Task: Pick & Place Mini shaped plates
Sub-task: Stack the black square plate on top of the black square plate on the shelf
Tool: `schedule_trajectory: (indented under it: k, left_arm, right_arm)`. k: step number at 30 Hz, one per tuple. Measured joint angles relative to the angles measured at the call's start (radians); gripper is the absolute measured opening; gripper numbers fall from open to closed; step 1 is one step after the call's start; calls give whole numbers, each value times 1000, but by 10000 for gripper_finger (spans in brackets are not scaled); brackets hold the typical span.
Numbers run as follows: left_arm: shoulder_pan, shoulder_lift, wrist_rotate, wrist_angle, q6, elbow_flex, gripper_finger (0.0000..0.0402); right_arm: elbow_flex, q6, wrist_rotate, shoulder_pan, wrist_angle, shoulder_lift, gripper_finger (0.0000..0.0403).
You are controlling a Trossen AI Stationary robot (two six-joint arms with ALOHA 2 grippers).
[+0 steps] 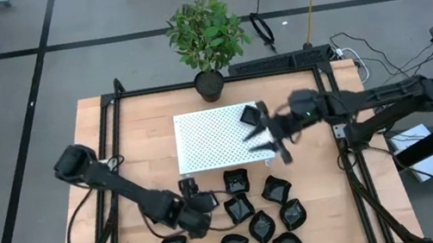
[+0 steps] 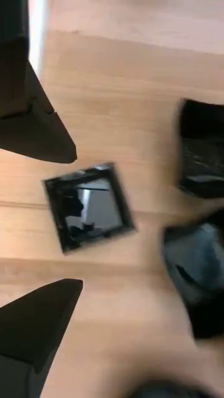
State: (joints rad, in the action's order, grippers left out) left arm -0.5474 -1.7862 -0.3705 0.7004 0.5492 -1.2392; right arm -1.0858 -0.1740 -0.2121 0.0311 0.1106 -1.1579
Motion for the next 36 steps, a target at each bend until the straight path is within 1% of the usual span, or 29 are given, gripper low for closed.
schedule_trajectory:
  k: [4,7,10,14,16,19,25,32,36]
  left_arm:
    - [4,-30,-4,10,102,0,323]
    - [20,-45,-9,-7,111,0,323]
    - [43,-50,-38,-3,114,0,323]
    - [81,-58,-70,2,141,0,323]
    - [102,-64,-67,0,147,0,323]
    - [125,-80,-26,5,137,2,323]
    - [161,-119,72,-23,134,2,323]
    - [157,-138,156,-21,113,3,324]
    - [155,-152,178,-24,104,1,324]
  right_arm:
    - [103,5,2,84,-133,67,130]
    - [185,6,4,137,-231,108,130]
    - [257,6,5,181,-326,143,130]
    - [328,6,14,238,-396,174,130]
    - [347,5,45,265,-398,189,130]
    - [353,0,82,299,-399,208,130]
    - [353,-23,84,339,-395,235,130]
    - [353,-32,89,344,-393,232,130]
    - [353,-32,111,344,-387,227,130]
